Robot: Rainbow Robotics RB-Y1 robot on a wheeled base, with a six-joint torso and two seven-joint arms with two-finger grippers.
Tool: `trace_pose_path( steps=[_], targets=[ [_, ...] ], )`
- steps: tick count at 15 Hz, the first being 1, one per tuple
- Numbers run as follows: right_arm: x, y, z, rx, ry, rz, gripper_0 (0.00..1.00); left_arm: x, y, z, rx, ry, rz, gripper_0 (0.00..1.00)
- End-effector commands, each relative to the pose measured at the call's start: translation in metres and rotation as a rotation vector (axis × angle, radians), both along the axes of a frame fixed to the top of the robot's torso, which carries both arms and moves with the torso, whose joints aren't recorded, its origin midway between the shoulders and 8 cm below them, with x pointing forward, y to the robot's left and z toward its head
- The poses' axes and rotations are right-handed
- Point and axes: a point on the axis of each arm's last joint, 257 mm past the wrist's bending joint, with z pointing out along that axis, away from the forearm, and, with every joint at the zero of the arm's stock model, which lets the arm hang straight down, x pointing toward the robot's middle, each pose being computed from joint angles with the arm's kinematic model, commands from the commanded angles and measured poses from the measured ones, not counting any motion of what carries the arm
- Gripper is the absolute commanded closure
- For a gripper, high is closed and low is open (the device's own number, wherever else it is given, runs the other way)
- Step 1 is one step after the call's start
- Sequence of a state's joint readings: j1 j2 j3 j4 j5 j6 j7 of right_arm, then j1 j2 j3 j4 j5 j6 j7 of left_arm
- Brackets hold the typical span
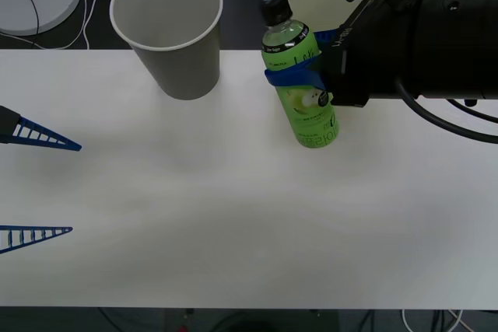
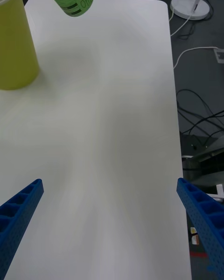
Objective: Put the can into the green bin and the plastic bottle into the gray bin
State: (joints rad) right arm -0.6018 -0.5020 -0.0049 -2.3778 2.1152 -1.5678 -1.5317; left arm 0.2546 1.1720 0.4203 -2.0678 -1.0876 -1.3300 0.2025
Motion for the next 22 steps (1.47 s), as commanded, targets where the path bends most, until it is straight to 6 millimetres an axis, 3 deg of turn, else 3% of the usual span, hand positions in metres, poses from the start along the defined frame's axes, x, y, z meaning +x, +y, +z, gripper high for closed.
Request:
trace_pose_path(
  steps=[1,7,22],
  targets=[
    [0.012,0.02,0.005,-0.008,0.001,0.001,1.0,0.0,0.0,0.0,0.0,0.0,0.0,0.0],
    [0.044,0.05,0.018,-0.016,0.029,0.0,1.0,0.0,0.0,0.0,0.0,0.0,0.0,0.0],
    [0.111,0.09,0.063,-0.042,0.084,-0.079,1.0,0.0,0.0,0.0,0.0,0.0,0.0,0.0]
  ],
)
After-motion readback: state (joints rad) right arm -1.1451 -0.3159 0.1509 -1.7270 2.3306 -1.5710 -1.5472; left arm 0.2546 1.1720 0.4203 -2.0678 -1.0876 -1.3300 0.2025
